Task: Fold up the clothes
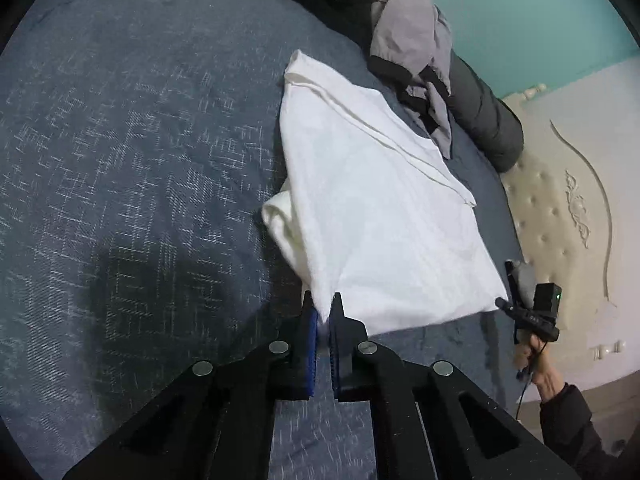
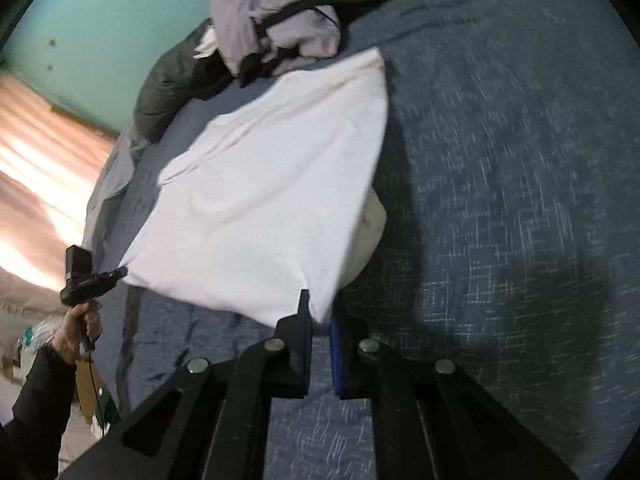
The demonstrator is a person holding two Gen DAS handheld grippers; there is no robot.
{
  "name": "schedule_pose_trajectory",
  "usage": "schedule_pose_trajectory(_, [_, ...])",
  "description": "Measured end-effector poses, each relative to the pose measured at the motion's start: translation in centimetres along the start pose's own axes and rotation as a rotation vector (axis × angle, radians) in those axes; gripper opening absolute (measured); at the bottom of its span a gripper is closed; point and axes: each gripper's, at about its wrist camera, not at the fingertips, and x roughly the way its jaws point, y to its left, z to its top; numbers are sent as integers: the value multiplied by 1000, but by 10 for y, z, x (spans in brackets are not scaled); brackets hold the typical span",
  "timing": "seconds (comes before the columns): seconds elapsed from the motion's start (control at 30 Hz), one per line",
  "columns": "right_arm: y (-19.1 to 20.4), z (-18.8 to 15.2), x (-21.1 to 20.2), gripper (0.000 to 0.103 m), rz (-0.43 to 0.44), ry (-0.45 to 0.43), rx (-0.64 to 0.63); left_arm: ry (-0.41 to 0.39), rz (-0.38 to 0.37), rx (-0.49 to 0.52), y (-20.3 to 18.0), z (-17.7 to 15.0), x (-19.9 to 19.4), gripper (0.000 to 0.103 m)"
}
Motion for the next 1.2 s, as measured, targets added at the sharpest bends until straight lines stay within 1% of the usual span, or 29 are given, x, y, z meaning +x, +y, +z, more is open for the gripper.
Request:
schedule_pose_trajectory(0.23, [27,-3,-25,6,18,-16,-52,-4,1,30,-14,-2,-26,4])
schedule_pose_trajectory(0.37, [38,-17,-48,6,18,-8,-73,-2,-7,43,-24,-19,-45,4])
schedule_pose_trajectory(0.43, [44,-30,-62,6,22,4,-88,8,-16,39,-25,-33,-54,4])
schedule_pose_trajectory(0.57, [54,-66,-79,6,35,43,-100,67,-16,38,-24,-71,-61,5])
schedule_pose_trajectory(0.73, [53,-118,-76,6,46,100,-77,125,-1,38,-17,-124,-62,5])
schedule_pose_trajectory(0.8, [49,-137,-74,6,48,101,-58,137,-2,33,-14,-142,-59,5])
schedule_pose_trajectory(0.9, [45,-152,-72,6,48,86,-40,155,8,24,-9,-160,-49,5])
schedule_pose_trajectory(1.03, [46,-159,-61,7,-7,87,-73,150,22,2,-3,-165,-37,5])
schedule_pose_trajectory(1.07, [46,-159,-57,10,-23,92,-84,154,26,-5,0,-166,-33,5])
schedule_pose_trajectory(1.13, [46,-160,-50,10,-73,108,-105,164,35,-21,4,-167,-26,6])
schedule_pose_trajectory(1.17, [45,-160,-49,13,-104,119,-113,174,43,-27,6,-168,-24,6])
schedule_pose_trajectory(1.2, [45,-160,-48,13,-136,129,-125,182,50,-33,7,-169,-23,8])
